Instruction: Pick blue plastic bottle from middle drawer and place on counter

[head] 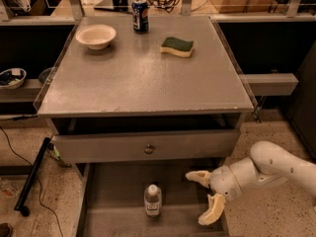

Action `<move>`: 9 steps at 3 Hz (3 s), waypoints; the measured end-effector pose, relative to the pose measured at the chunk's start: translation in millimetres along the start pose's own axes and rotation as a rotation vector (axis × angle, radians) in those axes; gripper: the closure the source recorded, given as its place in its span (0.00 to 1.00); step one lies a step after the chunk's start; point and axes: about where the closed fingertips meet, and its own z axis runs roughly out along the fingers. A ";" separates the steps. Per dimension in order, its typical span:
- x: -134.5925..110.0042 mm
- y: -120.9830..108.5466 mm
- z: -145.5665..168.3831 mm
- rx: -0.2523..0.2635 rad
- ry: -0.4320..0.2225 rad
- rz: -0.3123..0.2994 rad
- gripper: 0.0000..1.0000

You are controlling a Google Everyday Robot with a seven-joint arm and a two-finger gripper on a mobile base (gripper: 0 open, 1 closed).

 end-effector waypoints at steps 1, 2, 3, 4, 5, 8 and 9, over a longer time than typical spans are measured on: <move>0.1 -0.1 0.3 0.000 0.000 0.000 0.00; 8.9 -6.5 16.1 -0.001 -0.030 0.013 0.00; 8.4 -21.3 37.1 -0.004 -0.075 0.013 0.00; 8.4 -21.4 37.2 -0.003 -0.075 0.013 0.00; 9.2 -34.1 55.7 0.034 -0.145 0.018 0.00; 18.0 -49.9 110.1 0.017 -0.269 0.088 0.00; 17.8 -50.3 111.6 0.025 -0.268 0.089 0.00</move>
Offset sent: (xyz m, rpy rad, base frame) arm 0.0020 0.0194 -0.0386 0.0580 0.0275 -0.0444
